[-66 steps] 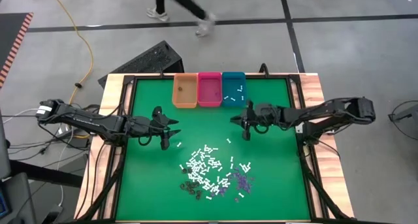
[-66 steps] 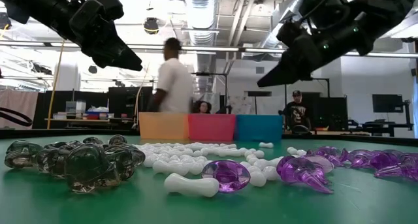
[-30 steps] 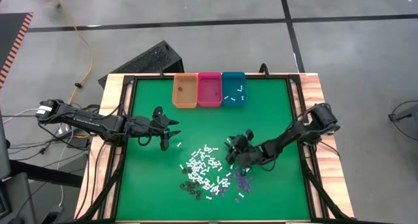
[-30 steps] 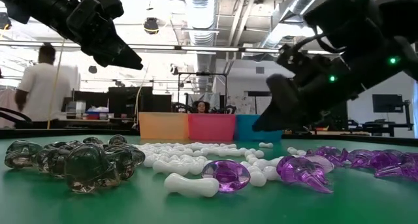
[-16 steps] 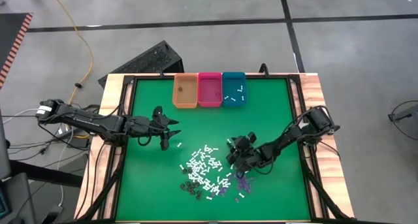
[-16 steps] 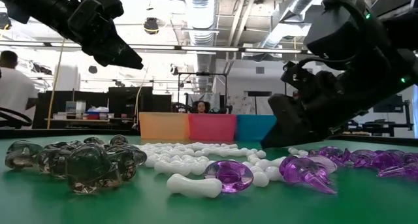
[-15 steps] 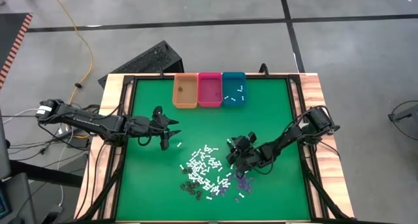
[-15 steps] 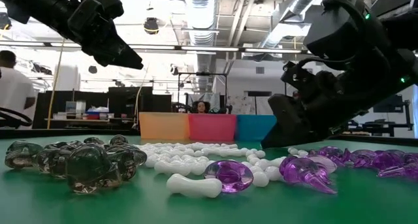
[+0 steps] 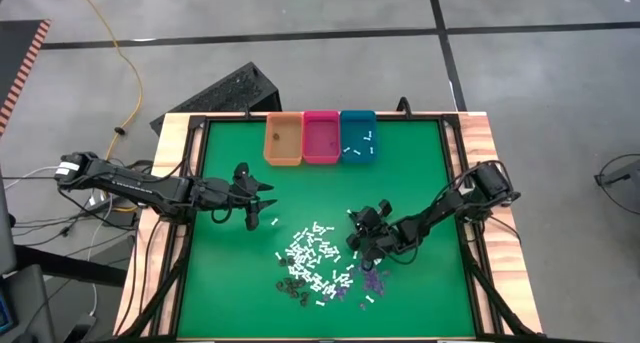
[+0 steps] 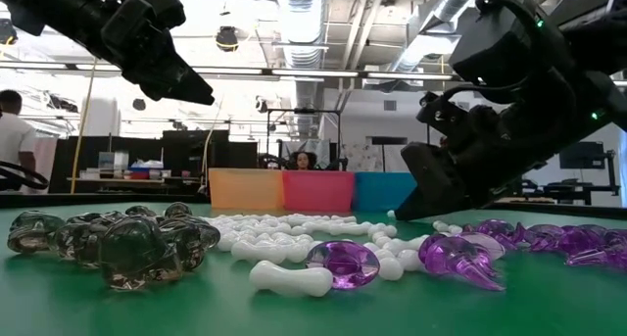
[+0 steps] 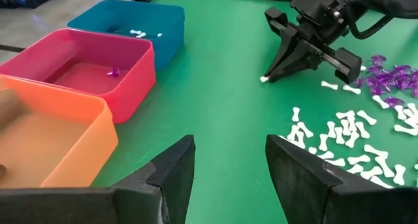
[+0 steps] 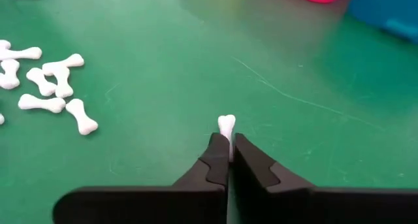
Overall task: Sort Halloween decoration
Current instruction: Put the white bone toy into the blue bin
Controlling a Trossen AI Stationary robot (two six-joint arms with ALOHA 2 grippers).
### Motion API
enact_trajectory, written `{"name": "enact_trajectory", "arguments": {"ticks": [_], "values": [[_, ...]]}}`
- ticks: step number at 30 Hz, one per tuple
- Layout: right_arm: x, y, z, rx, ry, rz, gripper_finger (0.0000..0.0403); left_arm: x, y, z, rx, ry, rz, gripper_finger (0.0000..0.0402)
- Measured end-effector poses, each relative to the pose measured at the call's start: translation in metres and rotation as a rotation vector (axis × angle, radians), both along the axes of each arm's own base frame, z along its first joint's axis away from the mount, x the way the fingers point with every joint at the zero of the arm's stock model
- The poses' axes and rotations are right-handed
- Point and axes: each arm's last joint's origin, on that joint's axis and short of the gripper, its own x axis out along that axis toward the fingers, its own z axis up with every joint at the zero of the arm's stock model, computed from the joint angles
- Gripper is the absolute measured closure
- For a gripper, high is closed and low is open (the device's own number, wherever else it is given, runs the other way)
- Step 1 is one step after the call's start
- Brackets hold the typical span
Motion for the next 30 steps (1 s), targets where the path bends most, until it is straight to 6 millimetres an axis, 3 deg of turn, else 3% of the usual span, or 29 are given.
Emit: {"name": "enact_trajectory", "arguments": {"ticks": [7, 17, 22, 24, 30], "values": [[0.000, -0.007, 0.022, -0.042, 0.017, 0.047, 0.0373, 0.000, 0.000, 0.000, -0.003, 0.000, -0.004, 0.0223], [0.004, -0.046, 0.072, -0.148, -0.026, 0.013, 0.0367, 0.000, 0.000, 0.000, -0.003, 0.001, -0.006, 0.0223], [0.000, -0.038, 0.095, -0.232, -0.051, 0.096, 0.0344, 0.000, 0.000, 0.000, -0.002, 0.001, -0.007, 0.0223], [-0.004, -0.035, 0.096, -0.184, -0.113, 0.079, 0.0334, 0.000, 0.000, 0.000, -0.002, 0.000, -0.007, 0.0223], [-0.012, -0.017, 0.072, -0.067, -0.181, 0.060, 0.0277, 0.000, 0.000, 0.000, -0.010, -0.002, -0.004, 0.0223]]}}
